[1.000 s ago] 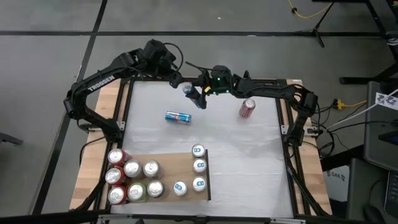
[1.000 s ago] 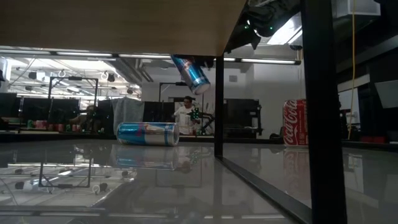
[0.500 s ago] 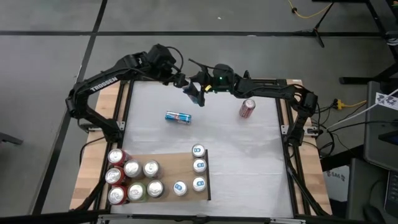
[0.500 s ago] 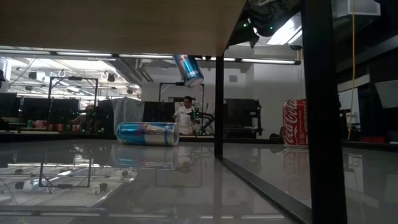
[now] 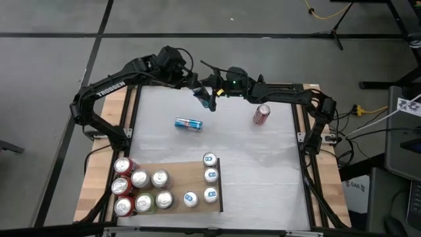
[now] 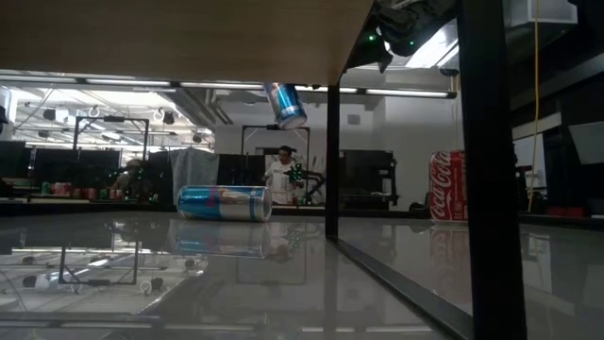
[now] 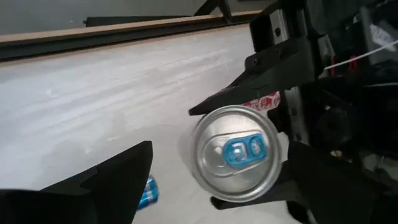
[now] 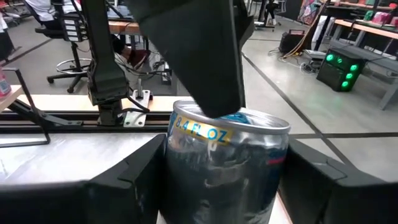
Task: Place canned beverage on shelf
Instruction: Put the blue soda can on the shelf aligned with the other blue soda cans
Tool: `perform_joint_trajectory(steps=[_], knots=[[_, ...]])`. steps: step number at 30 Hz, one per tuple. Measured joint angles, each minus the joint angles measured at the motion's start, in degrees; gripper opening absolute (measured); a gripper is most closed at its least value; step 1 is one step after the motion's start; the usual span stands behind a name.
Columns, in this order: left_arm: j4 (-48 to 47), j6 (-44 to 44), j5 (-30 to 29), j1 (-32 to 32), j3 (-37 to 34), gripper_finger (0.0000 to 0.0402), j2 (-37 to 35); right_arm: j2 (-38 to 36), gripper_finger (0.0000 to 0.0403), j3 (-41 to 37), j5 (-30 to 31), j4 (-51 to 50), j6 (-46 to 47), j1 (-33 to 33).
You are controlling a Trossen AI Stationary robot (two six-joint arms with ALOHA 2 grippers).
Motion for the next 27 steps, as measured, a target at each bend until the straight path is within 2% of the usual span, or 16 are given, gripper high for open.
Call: perform_joint_trajectory(steps=[7,16,27], knots=[[3.8,-1.4,0.0,-0.2,0.0,0.0369,0.0,0.0,0.0244,0.0,0.4,0.0,0.0,0.0],[3.6,-1.0,-1.2,-3.0,0.0,0.0369,3.1,0.0,0.0244,0.0,3.3,-0.5,0.2,0.0],[3.6,-0.8,-2.3,-3.3,0.0,0.0369,3.7,0.0,0.0244,0.0,3.3,-1.4,0.2,0.0]])
